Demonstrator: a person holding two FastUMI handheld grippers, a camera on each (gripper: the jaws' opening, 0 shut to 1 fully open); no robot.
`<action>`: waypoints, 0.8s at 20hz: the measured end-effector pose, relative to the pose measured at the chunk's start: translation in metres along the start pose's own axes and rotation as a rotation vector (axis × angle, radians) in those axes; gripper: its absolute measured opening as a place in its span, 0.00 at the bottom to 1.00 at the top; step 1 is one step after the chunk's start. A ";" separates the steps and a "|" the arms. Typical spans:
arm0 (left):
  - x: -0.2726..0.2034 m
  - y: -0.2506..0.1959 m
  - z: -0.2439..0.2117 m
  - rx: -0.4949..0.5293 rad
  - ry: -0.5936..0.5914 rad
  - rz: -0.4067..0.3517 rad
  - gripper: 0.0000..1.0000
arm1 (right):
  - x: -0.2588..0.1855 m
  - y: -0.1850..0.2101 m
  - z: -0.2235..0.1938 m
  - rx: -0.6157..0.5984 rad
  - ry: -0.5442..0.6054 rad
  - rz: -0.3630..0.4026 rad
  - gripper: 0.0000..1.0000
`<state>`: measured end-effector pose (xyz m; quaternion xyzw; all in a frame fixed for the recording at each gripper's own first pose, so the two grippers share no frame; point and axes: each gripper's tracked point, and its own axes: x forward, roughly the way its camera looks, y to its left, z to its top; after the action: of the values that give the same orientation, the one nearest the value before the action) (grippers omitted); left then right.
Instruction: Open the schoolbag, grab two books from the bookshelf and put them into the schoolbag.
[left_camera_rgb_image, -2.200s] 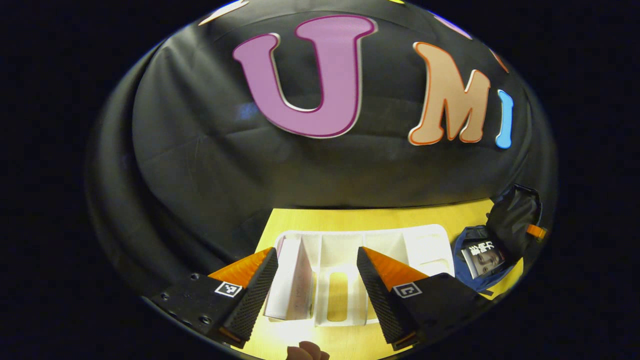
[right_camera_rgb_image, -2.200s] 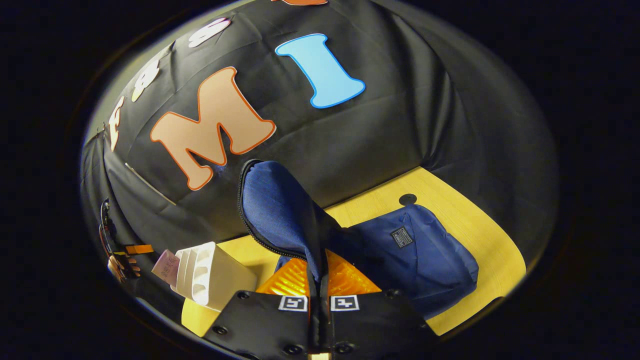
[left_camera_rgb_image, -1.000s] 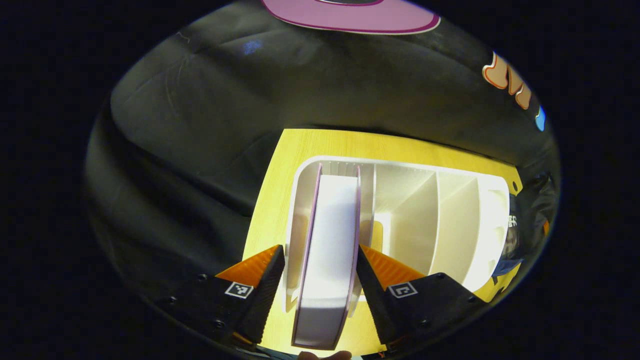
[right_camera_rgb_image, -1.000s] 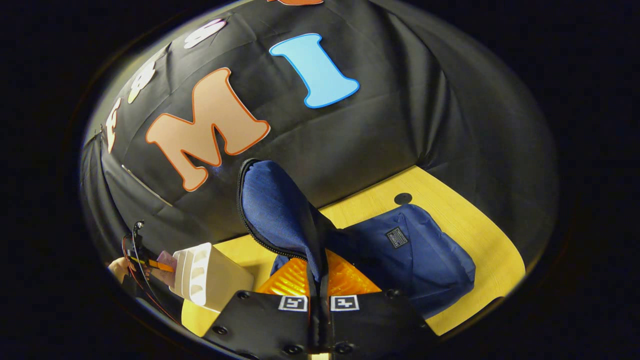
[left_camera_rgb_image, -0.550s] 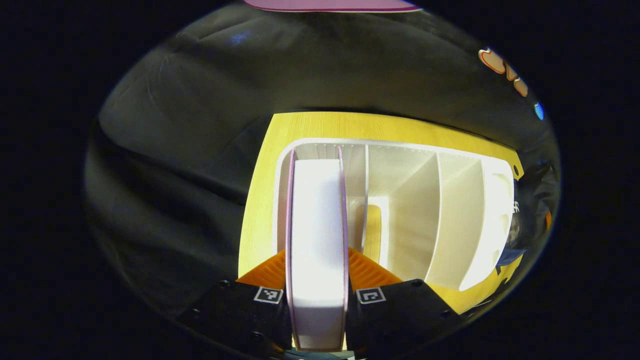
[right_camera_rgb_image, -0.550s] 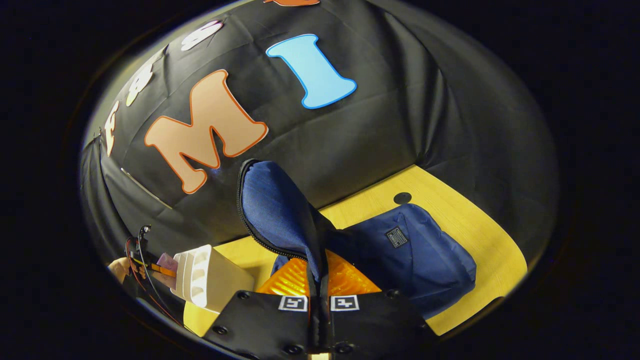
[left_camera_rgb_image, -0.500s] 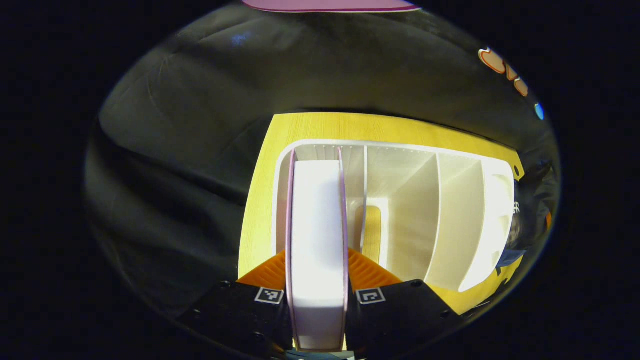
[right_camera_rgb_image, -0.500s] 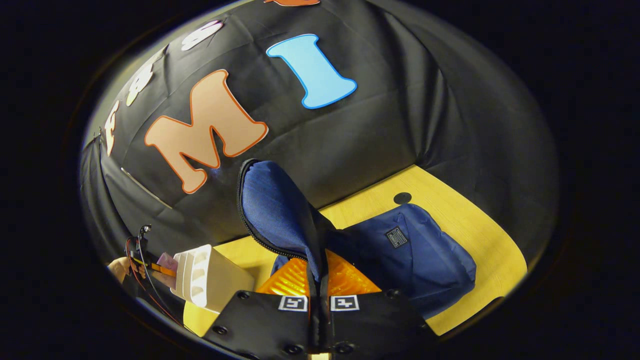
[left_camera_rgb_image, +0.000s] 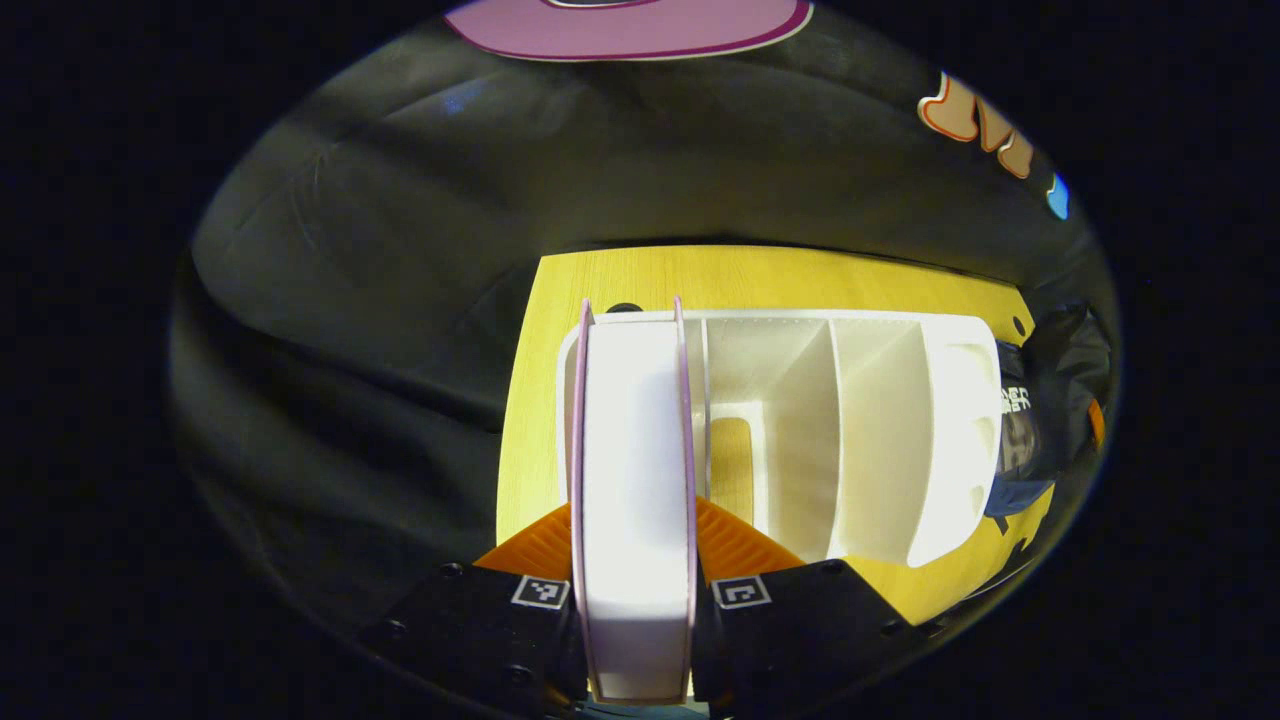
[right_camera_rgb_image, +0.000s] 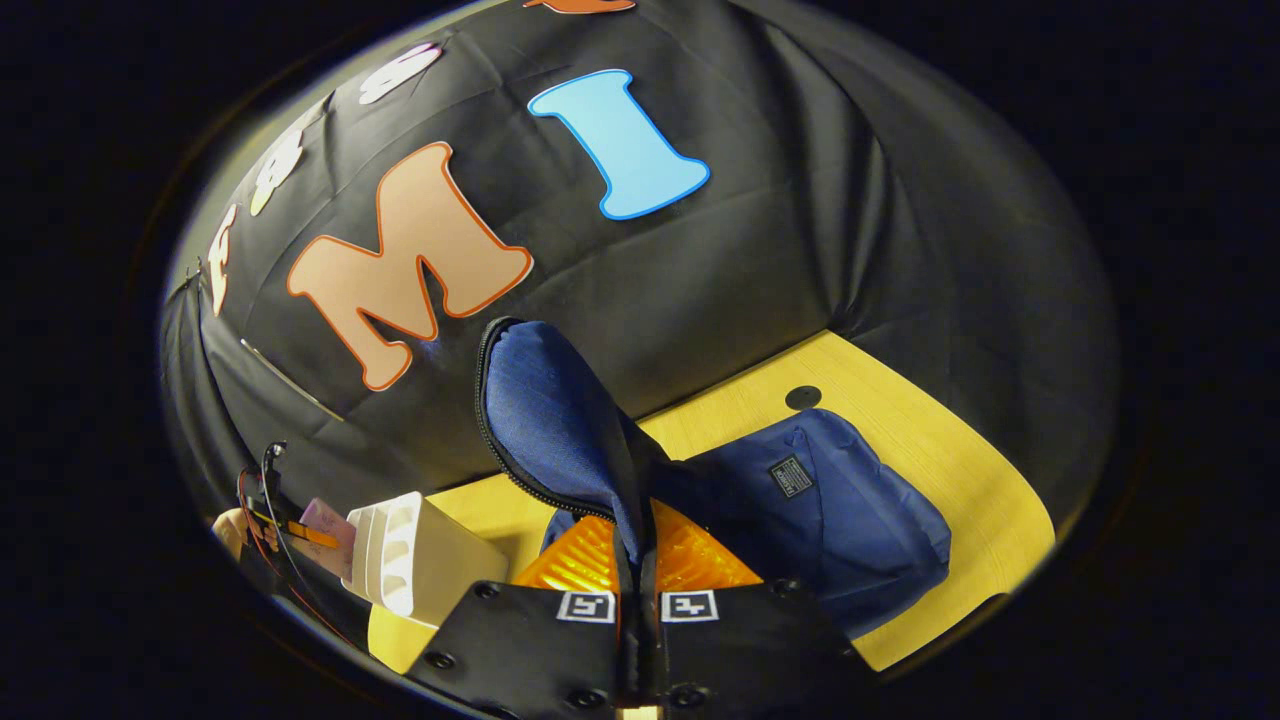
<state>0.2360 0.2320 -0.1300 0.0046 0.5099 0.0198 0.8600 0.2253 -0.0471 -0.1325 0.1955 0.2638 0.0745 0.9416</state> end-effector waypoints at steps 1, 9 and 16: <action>-0.006 0.001 0.002 0.006 -0.010 0.003 0.37 | 0.000 0.000 0.001 -0.001 -0.001 -0.002 0.03; -0.056 -0.003 0.036 0.000 -0.154 -0.042 0.38 | -0.001 0.000 0.003 0.003 -0.005 -0.009 0.03; -0.104 -0.009 0.055 -0.009 -0.248 -0.087 0.36 | -0.002 0.000 0.006 0.004 -0.012 -0.013 0.03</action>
<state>0.2351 0.2201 -0.0125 -0.0192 0.3993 -0.0159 0.9165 0.2269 -0.0498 -0.1275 0.1961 0.2595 0.0667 0.9433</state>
